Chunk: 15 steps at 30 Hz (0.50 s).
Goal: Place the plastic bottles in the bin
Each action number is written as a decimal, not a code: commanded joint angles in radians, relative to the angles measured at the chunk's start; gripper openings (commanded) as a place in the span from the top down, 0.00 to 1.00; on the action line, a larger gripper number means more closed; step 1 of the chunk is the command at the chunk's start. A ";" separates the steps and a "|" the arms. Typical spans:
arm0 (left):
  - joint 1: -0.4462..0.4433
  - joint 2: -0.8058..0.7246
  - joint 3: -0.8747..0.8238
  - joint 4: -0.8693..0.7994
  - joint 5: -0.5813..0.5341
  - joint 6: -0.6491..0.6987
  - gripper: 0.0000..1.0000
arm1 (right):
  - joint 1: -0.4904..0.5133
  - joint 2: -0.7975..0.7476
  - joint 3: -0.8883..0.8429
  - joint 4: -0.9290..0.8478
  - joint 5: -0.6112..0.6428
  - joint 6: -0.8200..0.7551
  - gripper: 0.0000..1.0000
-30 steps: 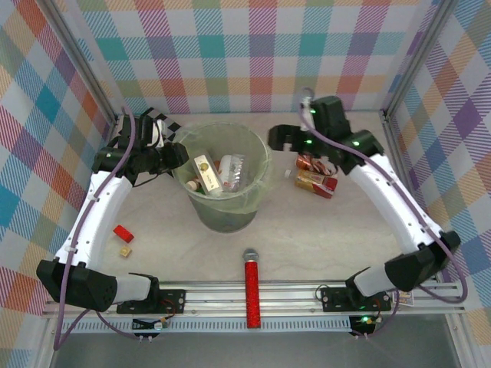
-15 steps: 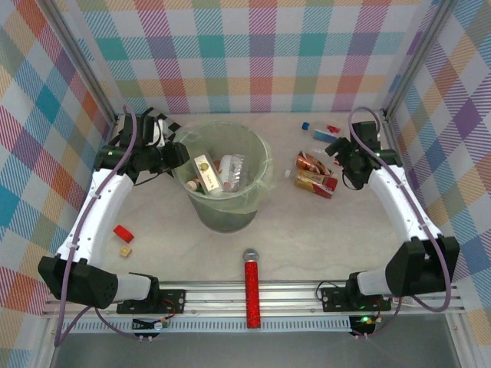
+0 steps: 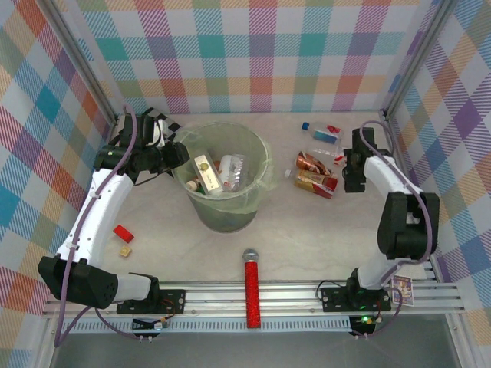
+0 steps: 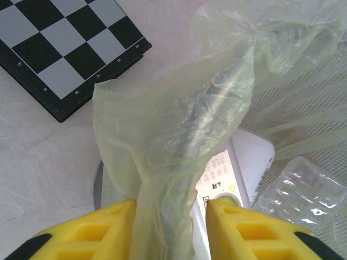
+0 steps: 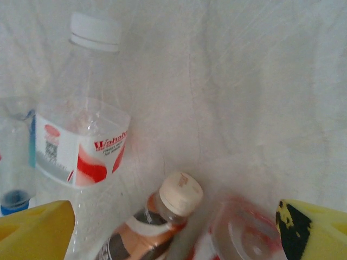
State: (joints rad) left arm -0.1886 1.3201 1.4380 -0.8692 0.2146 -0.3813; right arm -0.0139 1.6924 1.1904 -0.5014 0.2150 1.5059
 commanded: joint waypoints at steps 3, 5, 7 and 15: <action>-0.012 -0.012 0.020 -0.004 -0.002 -0.010 0.62 | -0.016 0.142 0.111 0.114 -0.045 0.020 0.05; -0.012 -0.017 0.020 -0.005 -0.005 -0.011 0.62 | -0.020 0.192 0.137 0.141 -0.048 0.010 0.05; -0.012 -0.021 0.023 -0.009 -0.008 -0.010 0.62 | -0.024 0.233 0.161 0.166 -0.055 -0.005 0.05; -0.012 -0.021 0.031 -0.020 -0.017 -0.009 0.62 | -0.053 0.341 0.234 0.162 -0.086 -0.019 0.09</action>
State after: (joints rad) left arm -0.1886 1.3201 1.4380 -0.8696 0.2138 -0.3817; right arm -0.0521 1.9968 1.4086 -0.3302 0.1532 1.5028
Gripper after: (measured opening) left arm 0.377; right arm 0.914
